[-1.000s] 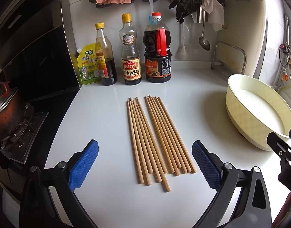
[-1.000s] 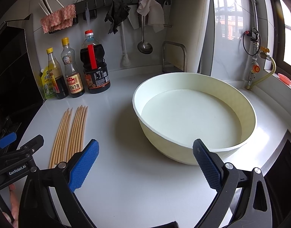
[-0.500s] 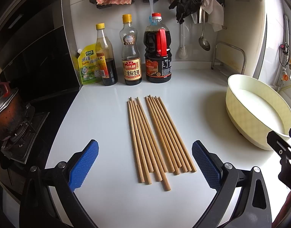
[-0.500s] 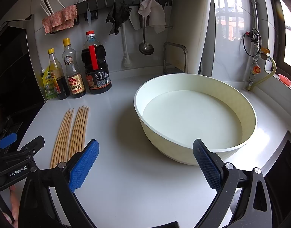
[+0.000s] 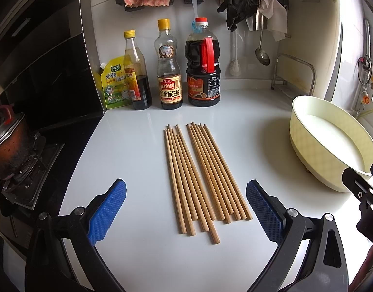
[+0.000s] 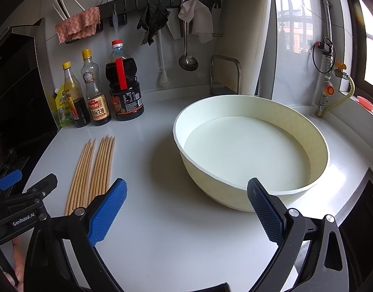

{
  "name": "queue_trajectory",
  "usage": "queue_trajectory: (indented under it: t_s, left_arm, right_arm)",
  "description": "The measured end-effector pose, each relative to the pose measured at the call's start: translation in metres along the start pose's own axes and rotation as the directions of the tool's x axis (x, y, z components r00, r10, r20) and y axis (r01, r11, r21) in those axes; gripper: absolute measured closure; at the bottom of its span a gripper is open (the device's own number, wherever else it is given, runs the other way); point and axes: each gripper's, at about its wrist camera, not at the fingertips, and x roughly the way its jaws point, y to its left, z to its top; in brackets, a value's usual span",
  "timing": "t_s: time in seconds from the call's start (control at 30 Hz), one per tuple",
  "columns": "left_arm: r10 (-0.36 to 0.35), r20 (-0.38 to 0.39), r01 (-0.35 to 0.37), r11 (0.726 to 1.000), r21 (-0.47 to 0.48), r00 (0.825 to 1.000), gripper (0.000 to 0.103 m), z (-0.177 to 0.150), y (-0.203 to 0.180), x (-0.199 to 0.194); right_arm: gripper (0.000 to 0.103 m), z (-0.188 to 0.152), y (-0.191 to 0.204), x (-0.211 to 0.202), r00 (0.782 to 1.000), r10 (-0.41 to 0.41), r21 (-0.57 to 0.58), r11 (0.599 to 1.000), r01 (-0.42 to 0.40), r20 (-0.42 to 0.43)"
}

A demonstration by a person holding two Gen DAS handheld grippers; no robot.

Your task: Organize utensils

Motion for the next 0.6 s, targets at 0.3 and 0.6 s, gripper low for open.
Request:
queue_trajectory:
  t_s: [0.3, 0.6]
  left_arm:
    - [0.001, 0.001, -0.001, 1.000, -0.001, 1.000, 0.006, 0.0000, 0.0005, -0.0001]
    - [0.002, 0.002, -0.002, 1.000, 0.000, 1.000, 0.006, -0.0012, -0.0001, -0.0004]
  right_arm:
    - [0.008, -0.0006, 0.0022, -0.0001, 1.000, 0.001, -0.004, 1.000, -0.001, -0.001]
    - [0.008, 0.0013, 0.0020, -0.0004, 1.000, 0.001, -0.005, 1.000, -0.001, -0.003]
